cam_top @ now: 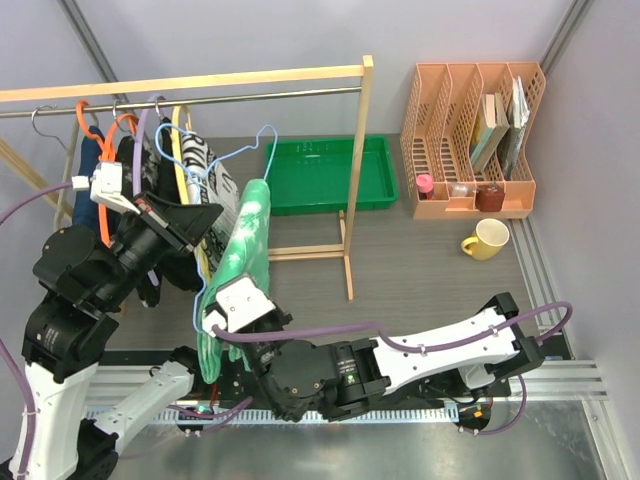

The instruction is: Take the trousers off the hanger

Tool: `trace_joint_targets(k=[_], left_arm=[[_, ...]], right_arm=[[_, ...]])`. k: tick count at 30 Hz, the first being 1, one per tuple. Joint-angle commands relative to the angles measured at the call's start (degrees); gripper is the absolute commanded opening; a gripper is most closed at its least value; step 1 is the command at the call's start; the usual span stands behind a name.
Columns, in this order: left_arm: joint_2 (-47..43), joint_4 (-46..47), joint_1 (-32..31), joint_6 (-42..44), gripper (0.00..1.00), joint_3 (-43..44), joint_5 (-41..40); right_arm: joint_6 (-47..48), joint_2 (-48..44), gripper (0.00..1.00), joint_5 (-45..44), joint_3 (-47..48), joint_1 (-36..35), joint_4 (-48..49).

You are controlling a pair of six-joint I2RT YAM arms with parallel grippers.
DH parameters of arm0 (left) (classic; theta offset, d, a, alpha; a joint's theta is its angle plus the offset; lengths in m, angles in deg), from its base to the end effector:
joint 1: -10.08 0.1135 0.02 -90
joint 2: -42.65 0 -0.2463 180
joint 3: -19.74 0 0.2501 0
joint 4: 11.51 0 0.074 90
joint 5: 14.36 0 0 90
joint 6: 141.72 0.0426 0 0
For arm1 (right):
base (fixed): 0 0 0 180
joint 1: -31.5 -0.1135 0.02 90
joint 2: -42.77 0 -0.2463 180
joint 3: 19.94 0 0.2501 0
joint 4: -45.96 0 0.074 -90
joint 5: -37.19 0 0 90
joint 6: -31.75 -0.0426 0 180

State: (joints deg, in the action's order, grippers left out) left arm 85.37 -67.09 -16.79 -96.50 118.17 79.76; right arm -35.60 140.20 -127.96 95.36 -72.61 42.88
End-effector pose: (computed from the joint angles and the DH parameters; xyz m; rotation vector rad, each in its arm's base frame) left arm 0.0846 -0.0463 0.4875 -0.1998 1.6537 -1.0251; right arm -0.0508 0.3708 0.4562 -0.4775 1.4344 0.2825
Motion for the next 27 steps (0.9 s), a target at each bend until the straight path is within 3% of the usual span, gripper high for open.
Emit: trace_joint_targets(k=[1,19,24,27], left_arm=[[-0.27,3.46,-0.02,-0.58,0.01,-1.67,-0.25],[-0.62,-1.28,-0.02,-2.34,0.01,-4.84,-2.10],[-1.06,-1.38,-0.02,-1.90,0.01,-4.75,-1.40],[-1.41,-0.67,-0.02,-1.11,0.00,-4.92,0.18]], right_arm=[[3.35,-2.33,0.01,1.77,7.99,-0.12,8.08],[15.93,0.49,0.01,7.56,30.57,-0.91,13.63],[16.10,-4.60,0.01,9.06,29.80,-2.23,12.48],[15.67,-11.27,0.01,9.50,24.36,-3.81,11.08]])
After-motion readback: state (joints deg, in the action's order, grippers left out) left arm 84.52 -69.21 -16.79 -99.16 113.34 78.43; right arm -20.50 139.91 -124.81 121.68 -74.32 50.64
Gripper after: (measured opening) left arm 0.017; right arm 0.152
